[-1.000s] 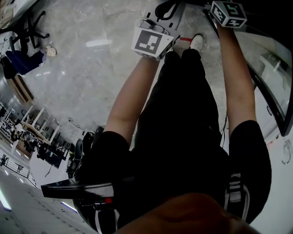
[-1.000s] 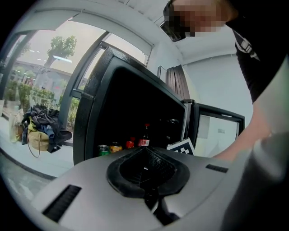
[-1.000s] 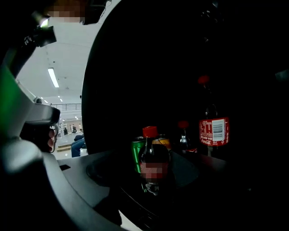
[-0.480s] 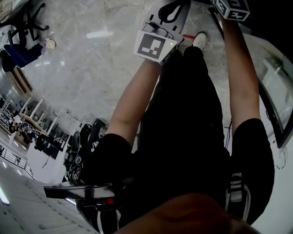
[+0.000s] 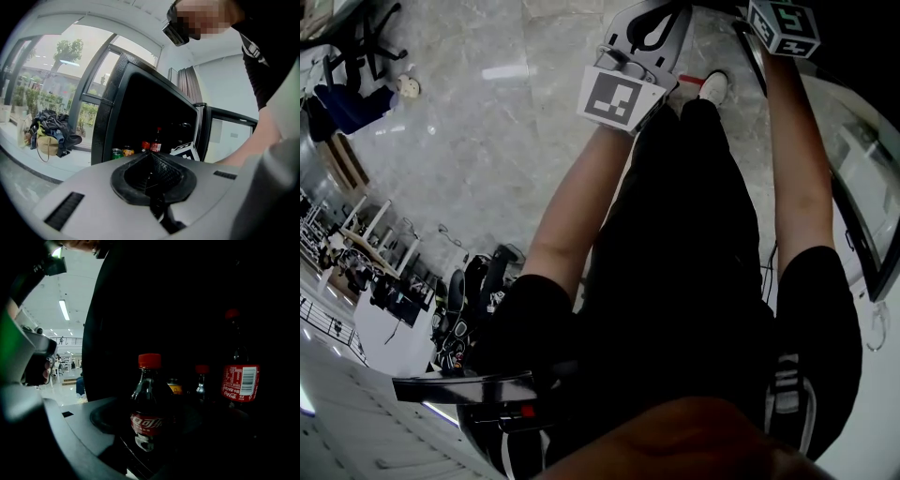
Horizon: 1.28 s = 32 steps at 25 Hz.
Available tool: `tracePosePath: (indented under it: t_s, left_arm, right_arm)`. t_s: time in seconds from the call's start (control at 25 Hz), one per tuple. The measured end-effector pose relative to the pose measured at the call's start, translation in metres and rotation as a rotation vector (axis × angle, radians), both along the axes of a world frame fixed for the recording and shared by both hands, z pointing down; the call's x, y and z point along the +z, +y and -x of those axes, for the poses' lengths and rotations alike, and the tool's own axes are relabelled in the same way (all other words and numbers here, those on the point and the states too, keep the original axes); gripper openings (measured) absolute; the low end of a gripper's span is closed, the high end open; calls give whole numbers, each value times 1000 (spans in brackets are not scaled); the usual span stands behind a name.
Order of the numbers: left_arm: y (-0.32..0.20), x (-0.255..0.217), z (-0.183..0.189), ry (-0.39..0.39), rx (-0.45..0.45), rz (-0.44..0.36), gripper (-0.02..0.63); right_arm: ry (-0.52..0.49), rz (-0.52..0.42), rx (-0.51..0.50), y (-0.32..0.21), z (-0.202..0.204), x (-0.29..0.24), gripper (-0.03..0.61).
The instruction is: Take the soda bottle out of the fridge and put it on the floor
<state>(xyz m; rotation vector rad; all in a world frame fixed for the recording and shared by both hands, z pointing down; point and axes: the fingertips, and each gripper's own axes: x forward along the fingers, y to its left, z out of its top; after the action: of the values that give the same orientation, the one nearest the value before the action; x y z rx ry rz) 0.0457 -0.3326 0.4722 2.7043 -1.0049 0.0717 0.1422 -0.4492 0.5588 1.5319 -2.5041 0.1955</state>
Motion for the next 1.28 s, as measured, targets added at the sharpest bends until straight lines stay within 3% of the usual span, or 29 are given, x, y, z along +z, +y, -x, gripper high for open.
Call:
tracePosePath:
  t_s: [0.28, 0.56, 0.88, 1.04, 1.28]
  left_arm:
    - [23, -23, 16, 1, 22, -36, 2]
    - [45, -79, 29, -2, 68, -74, 2]
    - [92, -108, 35, -30, 139, -104, 2]
    - [106, -105, 38, -37, 110, -107, 2]
    - [104, -78, 40, -37, 2, -77, 2]
  right_arm:
    - [-35, -9, -46, 61, 24, -41, 308]
    - [-48, -7, -86, 127, 42, -120, 308]
    - [-78, -10, -167, 196, 56, -181, 308]
    - [-76, -19, -234, 215, 64, -188, 308]
    - [-84, 4, -336, 208, 70, -148, 308]
